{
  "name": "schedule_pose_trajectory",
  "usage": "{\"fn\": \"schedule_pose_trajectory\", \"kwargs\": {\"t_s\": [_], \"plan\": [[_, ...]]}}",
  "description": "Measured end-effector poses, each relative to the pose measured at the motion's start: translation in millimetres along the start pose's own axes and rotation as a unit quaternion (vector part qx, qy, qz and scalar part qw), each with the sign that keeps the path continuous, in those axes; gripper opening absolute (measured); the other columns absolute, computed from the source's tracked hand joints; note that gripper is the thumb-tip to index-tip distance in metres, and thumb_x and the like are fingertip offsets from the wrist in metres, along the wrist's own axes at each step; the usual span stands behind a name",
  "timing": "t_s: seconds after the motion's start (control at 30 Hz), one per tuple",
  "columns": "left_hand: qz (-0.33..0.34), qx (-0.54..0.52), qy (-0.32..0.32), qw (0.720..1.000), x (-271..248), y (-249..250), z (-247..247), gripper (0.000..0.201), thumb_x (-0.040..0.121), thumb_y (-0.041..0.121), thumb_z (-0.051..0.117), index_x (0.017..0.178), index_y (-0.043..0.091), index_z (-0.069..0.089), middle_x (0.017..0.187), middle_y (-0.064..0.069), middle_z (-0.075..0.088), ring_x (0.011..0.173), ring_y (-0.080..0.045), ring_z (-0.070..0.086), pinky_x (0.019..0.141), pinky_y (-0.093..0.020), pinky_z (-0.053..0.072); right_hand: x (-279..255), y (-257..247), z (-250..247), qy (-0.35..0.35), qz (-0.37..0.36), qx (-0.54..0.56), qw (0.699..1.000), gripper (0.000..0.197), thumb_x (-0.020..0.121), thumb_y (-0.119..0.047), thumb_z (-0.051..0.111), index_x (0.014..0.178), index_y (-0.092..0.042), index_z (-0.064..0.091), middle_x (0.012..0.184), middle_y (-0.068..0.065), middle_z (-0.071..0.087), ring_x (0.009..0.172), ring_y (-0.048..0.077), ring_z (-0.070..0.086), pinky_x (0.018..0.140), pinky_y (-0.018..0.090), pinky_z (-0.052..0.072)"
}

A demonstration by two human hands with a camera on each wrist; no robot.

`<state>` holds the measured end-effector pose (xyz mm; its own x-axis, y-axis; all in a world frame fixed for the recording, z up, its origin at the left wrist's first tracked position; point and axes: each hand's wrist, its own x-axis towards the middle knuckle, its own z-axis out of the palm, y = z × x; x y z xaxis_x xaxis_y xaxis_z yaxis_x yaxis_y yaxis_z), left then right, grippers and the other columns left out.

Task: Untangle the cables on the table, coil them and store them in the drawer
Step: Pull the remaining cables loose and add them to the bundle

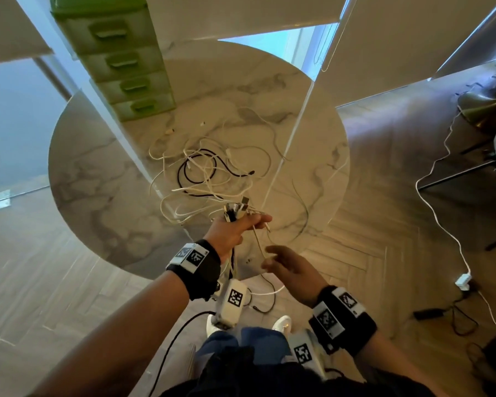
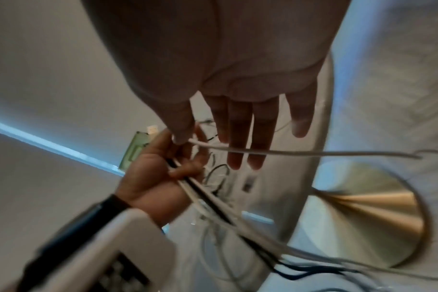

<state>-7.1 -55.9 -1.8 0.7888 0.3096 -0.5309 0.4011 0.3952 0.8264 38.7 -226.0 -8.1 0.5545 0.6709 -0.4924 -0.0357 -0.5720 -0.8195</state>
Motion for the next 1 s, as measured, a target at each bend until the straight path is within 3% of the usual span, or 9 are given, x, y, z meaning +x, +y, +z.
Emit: {"fn": "schedule_pose_trajectory", "kwargs": {"t_s": [0.13, 0.27, 0.37, 0.47, 0.6, 0.7, 0.83, 0.93, 1.0], "plan": [[0.020, -0.001, 0.027, 0.999, -2.6, 3.1, -1.6, 0.025, 0.092, 0.034, 0.054, 0.105, 0.022, 0.073, 0.111, -0.002, 0.069, 0.102, -0.002, 0.061, 0.065, -0.027, 0.033, 20.2, -37.1, 7.6, 0.060, -0.063, 0.058, 0.994, 0.018, 0.095, -0.015, 0.048, 0.106, -0.016, 0.062, 0.066, -0.017, 0.053, 0.062, -0.006, 0.050, 0.069, 0.015, 0.039], [0.030, 0.005, 0.040, 0.999, 5.2, 4.4, -8.3, 0.030, 0.093, 0.042, 0.051, 0.110, 0.027, 0.070, 0.112, 0.006, 0.070, 0.102, -0.001, 0.062, 0.064, -0.026, 0.035, 23.0, -33.1, -2.1, 0.050, -0.055, 0.059, 0.996, 0.021, 0.095, -0.011, 0.047, 0.090, -0.018, 0.065, 0.067, -0.022, 0.054, 0.063, -0.014, 0.051, 0.070, 0.014, 0.037], [0.026, -0.094, 0.104, 0.990, 19.0, 8.9, -17.5, 0.029, 0.088, 0.043, 0.060, 0.111, 0.028, 0.069, 0.116, 0.008, 0.067, 0.099, -0.006, 0.063, 0.069, -0.026, 0.042, 15.7, -22.7, -12.6, 0.009, -0.066, 0.028, 0.997, 0.025, 0.094, -0.011, 0.050, 0.080, -0.026, 0.065, 0.074, -0.016, 0.060, 0.066, -0.010, 0.052, 0.070, 0.014, 0.037], [-0.001, -0.128, 0.102, 0.987, 22.5, 13.5, -22.4, 0.029, 0.092, 0.036, 0.055, 0.099, 0.011, 0.067, 0.090, -0.001, 0.066, 0.073, -0.010, 0.058, 0.055, -0.019, 0.049, 6.0, -0.1, -23.2, 0.021, -0.050, 0.011, 0.998, 0.024, 0.094, -0.013, 0.050, 0.082, -0.028, 0.066, 0.065, -0.007, 0.053, 0.057, 0.001, 0.045, 0.062, 0.015, 0.037], [0.017, -0.043, 0.080, 0.996, 11.2, 11.2, -4.8, 0.028, 0.092, 0.034, 0.055, 0.070, 0.017, 0.052, 0.053, 0.002, 0.051, 0.045, -0.008, 0.044, 0.056, -0.025, 0.049, -5.9, 35.5, -47.8, 0.048, 0.011, -0.009, 0.999, 0.023, 0.094, -0.011, 0.049, 0.085, -0.023, 0.067, 0.062, -0.007, 0.052, 0.060, 0.008, 0.047, 0.064, 0.017, 0.040], [0.030, -0.013, 0.057, 0.998, 0.2, 5.0, 10.1, 0.036, 0.093, 0.039, 0.051, 0.064, 0.019, 0.041, 0.043, 0.006, 0.039, 0.037, -0.006, 0.032, 0.046, -0.021, 0.037, -15.4, 57.5, -66.4, -0.030, 0.055, -0.143, 0.988, 0.020, 0.095, -0.015, 0.048, 0.097, -0.017, 0.068, 0.076, -0.012, 0.058, 0.074, 0.007, 0.055, 0.067, 0.009, 0.040], [0.062, -0.005, 0.052, 0.997, -13.4, -0.3, 30.9, 0.032, 0.092, 0.029, 0.056, 0.065, 0.021, 0.041, 0.046, 0.009, 0.031, 0.039, -0.004, 0.028, 0.043, -0.020, 0.024, -17.2, 73.1, -84.0, -0.146, 0.030, -0.361, 0.920, 0.028, 0.094, -0.023, 0.049, 0.120, -0.019, 0.060, 0.120, 0.003, 0.057, 0.114, 0.017, 0.052, 0.096, 0.023, 0.036], [0.075, 0.016, 0.048, 0.996, -26.5, -8.7, 49.3, 0.034, 0.085, 0.022, 0.068, 0.062, 0.020, 0.043, 0.052, 0.007, 0.032, 0.044, -0.006, 0.028, 0.043, -0.020, 0.022, -11.1, 54.4, -89.5, -0.087, -0.048, -0.326, 0.940, 0.039, 0.094, -0.025, 0.050, 0.132, -0.017, 0.046, 0.136, 0.003, 0.049, 0.124, 0.016, 0.046, 0.102, 0.022, 0.031], [0.071, 0.033, 0.064, 0.995, -32.1, -20.9, 63.1, 0.033, 0.080, 0.021, 0.073, 0.062, 0.018, 0.046, 0.050, 0.009, 0.041, 0.044, -0.005, 0.037, 0.045, -0.017, 0.032, -11.4, 26.3, -91.9, -0.015, -0.147, -0.238, 0.960, 0.040, 0.096, -0.025, 0.045, 0.135, -0.018, 0.043, 0.138, -0.001, 0.048, 0.126, 0.012, 0.045, 0.103, 0.020, 0.032]]}}
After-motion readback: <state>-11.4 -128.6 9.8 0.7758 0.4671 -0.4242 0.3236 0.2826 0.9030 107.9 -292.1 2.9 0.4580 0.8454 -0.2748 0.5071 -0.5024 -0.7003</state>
